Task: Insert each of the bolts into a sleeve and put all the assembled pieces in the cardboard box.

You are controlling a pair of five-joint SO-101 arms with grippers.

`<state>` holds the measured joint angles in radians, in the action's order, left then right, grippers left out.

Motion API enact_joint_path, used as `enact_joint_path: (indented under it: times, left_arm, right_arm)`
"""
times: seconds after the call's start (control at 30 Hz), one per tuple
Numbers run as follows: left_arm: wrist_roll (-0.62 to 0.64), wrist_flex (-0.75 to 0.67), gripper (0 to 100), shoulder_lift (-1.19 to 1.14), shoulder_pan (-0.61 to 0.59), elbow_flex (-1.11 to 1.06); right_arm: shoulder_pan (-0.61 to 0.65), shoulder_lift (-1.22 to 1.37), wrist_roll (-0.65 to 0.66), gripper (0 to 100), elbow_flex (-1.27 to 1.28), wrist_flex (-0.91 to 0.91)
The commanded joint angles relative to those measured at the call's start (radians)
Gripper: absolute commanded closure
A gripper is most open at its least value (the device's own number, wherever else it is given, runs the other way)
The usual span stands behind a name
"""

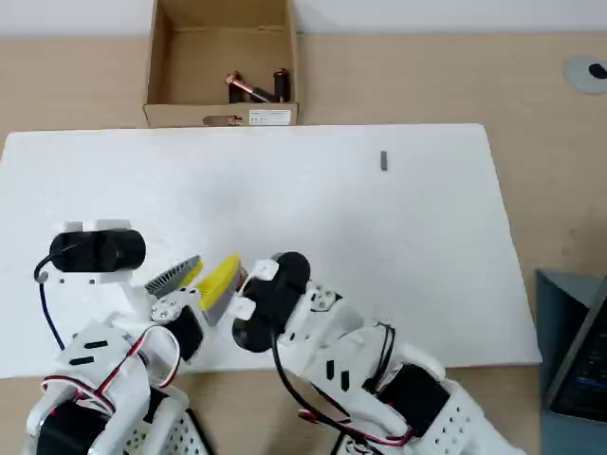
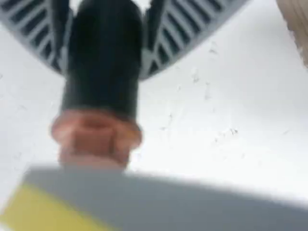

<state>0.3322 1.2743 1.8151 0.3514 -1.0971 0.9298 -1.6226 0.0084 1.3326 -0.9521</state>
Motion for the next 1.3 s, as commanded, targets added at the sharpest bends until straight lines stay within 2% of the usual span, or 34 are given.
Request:
enact_joint_path:
  times: [0.0,0.2,0.33,0.4,0.5,0.67,0.77,0.93,1.03,1.27]
  left_arm:
    - [-0.006,0.0,81,-0.001,-0.018,0.037]
    - [-0.012,-0.003,82,0.001,-0.029,0.109]
    - [-0.04,-0.006,100,0.002,-0.118,0.127]
    - [-0.083,0.0,98,0.002,-0.175,0.115]
    - [-0.13,-0.002,100,0.002,-0.288,0.061]
    - [-0.235,-0.008,100,0.002,-0.477,-0.13]
    - [-0.282,-0.008,100,0.002,-0.546,-0.229]
    - [-0.356,-0.008,100,0.004,-0.569,-0.364]
    - [-0.356,-0.008,100,0.004,-0.554,-0.404]
    - [-0.354,-0.008,100,0.004,-0.545,-0.488]
  right_arm:
    - [0.005,-0.01,0.008,98.9,-0.059,0.031]
    - [0.001,-0.01,0.008,98.9,-0.05,0.028]
    - [-0.001,-0.01,0.006,98.9,-0.051,0.025]
    - [-0.008,-0.01,0.003,98.9,-0.053,0.025]
    - [-0.068,-0.01,0.002,98.9,-0.048,0.023]
    - [-0.246,-0.008,0.002,98.9,-0.053,0.023]
    - [-0.331,-0.002,0.0,98.9,-0.062,0.023]
    - [-0.366,0.001,-0.011,98.9,-0.12,-0.04]
    - [-0.363,0.025,-0.078,98.9,-0.199,-0.094]
    - [-0.364,0.32,-0.12,98.9,-0.426,-0.117]
